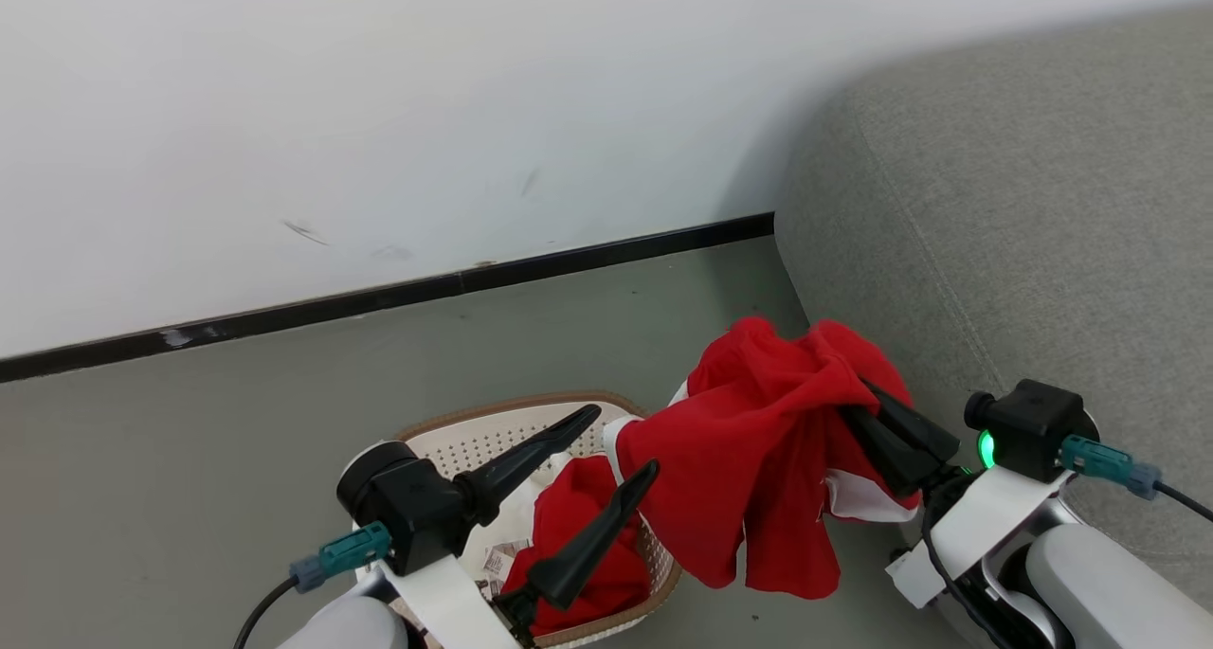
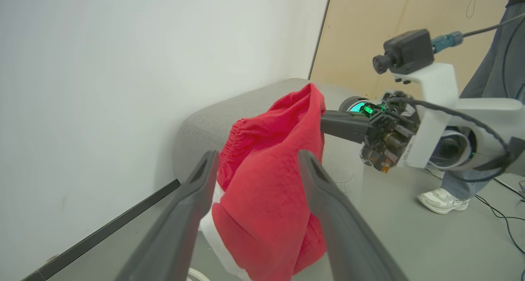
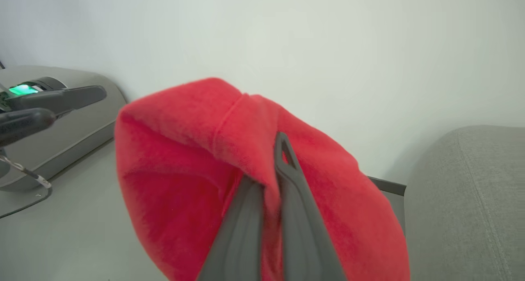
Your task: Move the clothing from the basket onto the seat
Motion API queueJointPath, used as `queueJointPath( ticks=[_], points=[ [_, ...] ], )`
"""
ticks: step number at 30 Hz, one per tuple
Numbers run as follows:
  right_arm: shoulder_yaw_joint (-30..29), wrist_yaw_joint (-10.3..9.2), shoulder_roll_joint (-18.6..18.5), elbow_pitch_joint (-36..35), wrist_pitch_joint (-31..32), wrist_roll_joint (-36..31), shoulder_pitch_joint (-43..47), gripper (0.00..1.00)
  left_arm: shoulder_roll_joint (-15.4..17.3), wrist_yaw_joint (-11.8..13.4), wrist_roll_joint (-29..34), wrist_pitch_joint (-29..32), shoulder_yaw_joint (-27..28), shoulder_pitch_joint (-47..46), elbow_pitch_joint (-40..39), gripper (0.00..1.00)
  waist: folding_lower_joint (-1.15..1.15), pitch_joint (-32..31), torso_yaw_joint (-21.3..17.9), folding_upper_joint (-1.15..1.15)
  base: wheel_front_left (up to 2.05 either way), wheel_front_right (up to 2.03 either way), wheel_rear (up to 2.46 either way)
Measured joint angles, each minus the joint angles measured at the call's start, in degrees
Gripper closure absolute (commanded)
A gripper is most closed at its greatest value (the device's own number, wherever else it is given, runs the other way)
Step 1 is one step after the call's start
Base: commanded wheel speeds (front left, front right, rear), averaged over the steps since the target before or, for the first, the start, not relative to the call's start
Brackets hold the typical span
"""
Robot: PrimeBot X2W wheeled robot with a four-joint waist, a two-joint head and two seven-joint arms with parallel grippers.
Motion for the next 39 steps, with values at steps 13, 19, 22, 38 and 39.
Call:
queueJointPath(
  ticks=[13,19,22,38,39],
  points=[
    [-4.26,0.00,-0.01,-1.59,0.00,-1.59,2.55,1.00,0.00,0.00,0.47,-0.94,-0.01,1.21,0.99,0.00,0.00,-0.10,-3.90,0.00,0.00,0.00,0.00],
    [-5.93,0.00,0.18,-2.10,0.00,-2.21,4.22,1.00,-0.02,0.00,0.98,-1.44,-0.10,1.60,1.00,0.00,0.00,-0.29,-5.80,0.00,0.00,0.00,0.00],
    [-7.06,0.00,0.25,-2.32,0.00,-2.42,4.98,1.00,-0.10,0.00,0.99,-1.44,-0.20,1.98,1.01,0.00,0.00,-0.40,-6.81,0.00,0.00,0.00,0.00],
    [-13.68,0.00,0.82,-4.11,0.00,-3.52,8.63,1.00,-0.53,0.00,1.00,-1.96,-0.11,2.13,1.40,0.00,0.00,-1.20,-12.48,0.00,0.00,0.00,0.00],
    [-13.88,0.00,0.88,-4.17,0.00,-3.53,8.76,1.00,-0.55,0.00,1.00,-1.96,-0.08,2.16,1.40,0.00,0.00,-1.25,-12.81,0.00,0.00,0.00,0.00]
  ],
)
